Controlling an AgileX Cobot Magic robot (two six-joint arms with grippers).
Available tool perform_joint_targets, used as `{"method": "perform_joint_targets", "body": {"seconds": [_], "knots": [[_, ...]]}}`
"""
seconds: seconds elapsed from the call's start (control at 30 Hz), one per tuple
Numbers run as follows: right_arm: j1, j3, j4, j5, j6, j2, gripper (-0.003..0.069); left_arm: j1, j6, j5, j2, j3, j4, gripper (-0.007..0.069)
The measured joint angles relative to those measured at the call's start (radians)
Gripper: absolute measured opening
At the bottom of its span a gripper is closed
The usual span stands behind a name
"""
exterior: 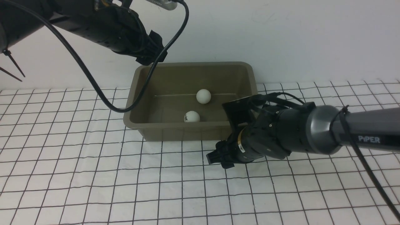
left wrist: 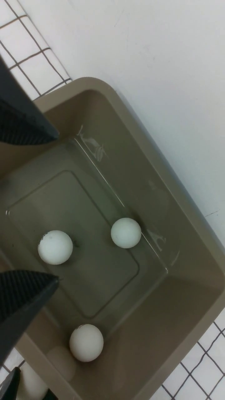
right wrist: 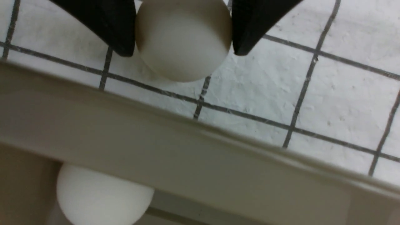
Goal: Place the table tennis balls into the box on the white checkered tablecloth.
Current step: 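Reach for and grasp a ping pong ball on the table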
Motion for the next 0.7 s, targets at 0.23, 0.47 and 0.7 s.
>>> {"method": "perform_joint_targets", "body": {"seconds": [0.23, 0.47, 0.7], "knots": [[0.071, 0.000, 0.070, 0.154, -0.111, -0.049, 0.0358, 0.000, 0.003, 0.000, 0.000, 0.000, 0.004, 0.0482], [0.204, -0.026, 0.126, 0.209, -0.202, -0.211, 0.0358, 0.000, 0.003, 0.001, 0.000, 0.000, 0.045, 0.0482], [0.080, -0.176, -0.010, 0.211, -0.201, -0.223, 0.0358, 0.000, -0.002, 0.002, 0.000, 0.000, 0.094, 0.0482]]}}
